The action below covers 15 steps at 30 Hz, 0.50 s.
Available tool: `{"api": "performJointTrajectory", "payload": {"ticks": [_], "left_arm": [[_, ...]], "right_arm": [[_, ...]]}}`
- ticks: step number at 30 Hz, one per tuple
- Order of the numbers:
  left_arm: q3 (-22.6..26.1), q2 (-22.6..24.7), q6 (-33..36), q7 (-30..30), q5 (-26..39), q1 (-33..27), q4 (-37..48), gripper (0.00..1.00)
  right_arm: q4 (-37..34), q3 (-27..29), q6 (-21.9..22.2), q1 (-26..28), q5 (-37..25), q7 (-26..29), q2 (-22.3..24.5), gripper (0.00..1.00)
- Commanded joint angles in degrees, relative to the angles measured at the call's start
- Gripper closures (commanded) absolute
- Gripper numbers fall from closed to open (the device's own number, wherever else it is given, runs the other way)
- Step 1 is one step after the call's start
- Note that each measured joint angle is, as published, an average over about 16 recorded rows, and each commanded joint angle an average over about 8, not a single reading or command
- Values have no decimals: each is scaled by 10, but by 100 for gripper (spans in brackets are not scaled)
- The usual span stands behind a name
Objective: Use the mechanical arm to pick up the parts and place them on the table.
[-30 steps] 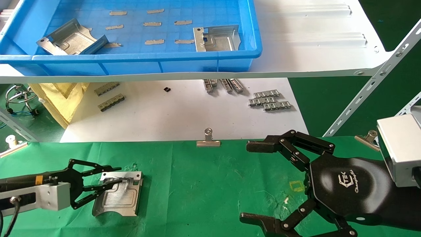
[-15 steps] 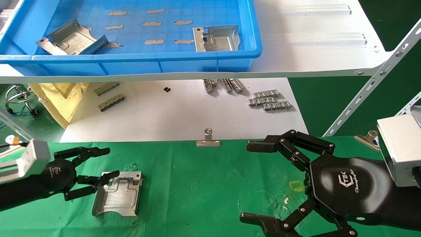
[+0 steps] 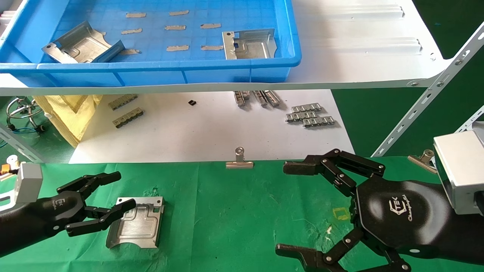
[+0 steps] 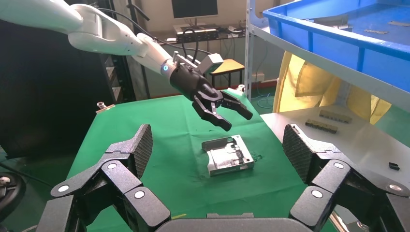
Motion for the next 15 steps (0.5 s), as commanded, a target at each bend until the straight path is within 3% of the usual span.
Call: {"api": "performJointTrajectory", "payload": {"ticks": [1, 15], "left_arm": [[2, 1, 0, 5, 4, -5, 5, 0], [-46, -13, -12, -55, 18, 14, -121, 0]], "right_arm": [[0, 0, 0, 0, 0, 0, 0, 0], [0, 0, 0, 0, 0, 0, 0, 0]]}}
